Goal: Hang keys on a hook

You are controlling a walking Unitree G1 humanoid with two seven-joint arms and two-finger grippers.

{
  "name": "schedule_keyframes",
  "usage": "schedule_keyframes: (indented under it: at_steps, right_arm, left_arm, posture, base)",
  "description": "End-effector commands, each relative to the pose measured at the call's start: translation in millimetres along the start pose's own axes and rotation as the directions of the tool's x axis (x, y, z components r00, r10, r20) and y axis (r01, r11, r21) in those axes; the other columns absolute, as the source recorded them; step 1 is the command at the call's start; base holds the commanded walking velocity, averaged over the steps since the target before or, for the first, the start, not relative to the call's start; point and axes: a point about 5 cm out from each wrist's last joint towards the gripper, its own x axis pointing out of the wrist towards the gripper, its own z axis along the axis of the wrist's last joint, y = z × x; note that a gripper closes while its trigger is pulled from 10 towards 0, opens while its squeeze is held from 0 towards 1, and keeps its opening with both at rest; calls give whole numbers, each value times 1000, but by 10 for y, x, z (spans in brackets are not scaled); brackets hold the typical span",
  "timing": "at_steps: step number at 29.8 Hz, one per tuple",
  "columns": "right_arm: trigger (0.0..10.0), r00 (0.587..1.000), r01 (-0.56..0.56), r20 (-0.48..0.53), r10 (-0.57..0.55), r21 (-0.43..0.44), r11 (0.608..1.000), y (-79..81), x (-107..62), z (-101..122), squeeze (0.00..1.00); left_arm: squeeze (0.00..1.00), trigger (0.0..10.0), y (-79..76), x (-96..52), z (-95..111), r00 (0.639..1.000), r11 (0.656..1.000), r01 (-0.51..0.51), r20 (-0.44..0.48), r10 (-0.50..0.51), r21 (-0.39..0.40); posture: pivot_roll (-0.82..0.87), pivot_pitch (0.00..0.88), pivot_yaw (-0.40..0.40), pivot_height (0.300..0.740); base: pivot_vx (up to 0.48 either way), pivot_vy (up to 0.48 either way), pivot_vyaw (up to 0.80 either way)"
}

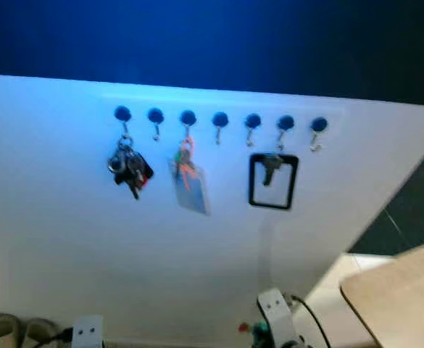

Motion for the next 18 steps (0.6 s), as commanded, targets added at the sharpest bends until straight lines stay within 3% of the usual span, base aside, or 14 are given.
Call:
schedule_keyframes:
  at_steps: [1,4,9,12,14,18]
  right_arm:
    - [10000,1000,25,3,-25,48,999,-13,-17,-36,0]
    - [10000,998,64,-11,-63,130,989,-48,-36,-82,0]
    - [10000,997,79,-24,-77,153,985,-60,-59,-137,0]
    - [10000,997,81,-26,-78,155,985,-60,-64,-147,0]
    - [10000,996,90,-32,-86,166,982,-64,-75,-173,0]
    - [10000,995,101,-38,-96,192,976,-68,-85,-196,0]
  left_arm:
    - [0,10000,-30,-18,-39,1000,1000,18,-13,-18,-2]
    - [0,10000,-51,-16,-41,999,999,41,-17,-41,2]
    - [0,10000,-71,-10,-44,998,998,63,-26,-63,20]
    - [0,10000,-76,-8,-45,997,997,71,-30,-70,32]
    - [0,10000,-114,-6,-59,993,991,111,-50,-107,80]
    - [0,10000,-128,-12,-94,993,994,102,-70,-100,29]
  posture:
    - [78,24,-71,740]
    - [74,22,-66,740]
    - [70,24,-63,740]
    - [69,23,-62,740]
    - [67,24,-60,740]
    - [66,24,-58,740]
  base:
    - [0,0,0]
    - [0,0,0]
    - [0,0,0]
    - [0,-442,0]
    - [0,-480,0]
    - [0,-120,0]
